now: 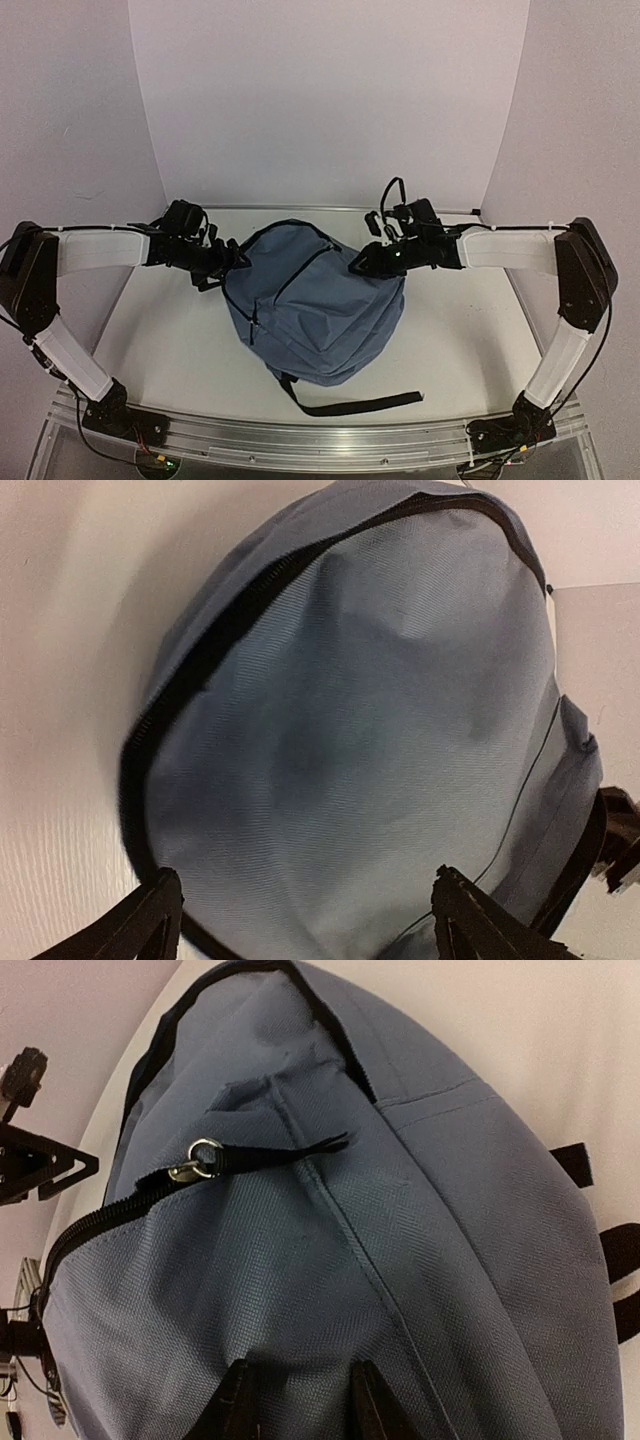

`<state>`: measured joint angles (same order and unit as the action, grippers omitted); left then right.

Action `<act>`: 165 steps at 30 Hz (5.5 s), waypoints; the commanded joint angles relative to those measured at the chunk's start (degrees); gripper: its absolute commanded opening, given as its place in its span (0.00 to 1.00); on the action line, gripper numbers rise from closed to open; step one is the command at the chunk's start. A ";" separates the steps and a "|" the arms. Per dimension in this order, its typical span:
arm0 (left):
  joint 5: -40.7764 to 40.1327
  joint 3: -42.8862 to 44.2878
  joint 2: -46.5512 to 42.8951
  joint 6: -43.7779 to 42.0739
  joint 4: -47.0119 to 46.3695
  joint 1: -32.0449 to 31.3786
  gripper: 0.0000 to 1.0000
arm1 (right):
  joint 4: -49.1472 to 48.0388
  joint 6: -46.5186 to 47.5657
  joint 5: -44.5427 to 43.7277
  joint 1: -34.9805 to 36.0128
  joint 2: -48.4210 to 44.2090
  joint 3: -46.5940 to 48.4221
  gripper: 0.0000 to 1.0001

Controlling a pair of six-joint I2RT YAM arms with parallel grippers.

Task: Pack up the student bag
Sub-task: Adjust the student bag at the center of the board, then zip the student bag at the center of the board.

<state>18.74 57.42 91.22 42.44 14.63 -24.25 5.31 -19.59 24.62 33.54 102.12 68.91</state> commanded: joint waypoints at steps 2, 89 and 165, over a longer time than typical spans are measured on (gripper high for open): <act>-4.53 -4.85 -7.47 5.09 4.38 -0.81 0.87 | 2.00 -6.72 5.88 10.67 -4.32 -4.56 0.28; 1.79 -13.26 -15.52 10.37 -4.29 7.29 0.00 | 13.75 8.73 -27.03 31.04 14.82 30.38 0.00; -22.43 19.79 2.74 -35.51 12.34 -30.51 0.24 | 3.92 -12.88 -16.15 10.07 -9.00 -2.06 0.57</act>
<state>-4.36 74.98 93.88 7.06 30.48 -54.40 10.35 -33.01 7.23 43.90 95.33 67.62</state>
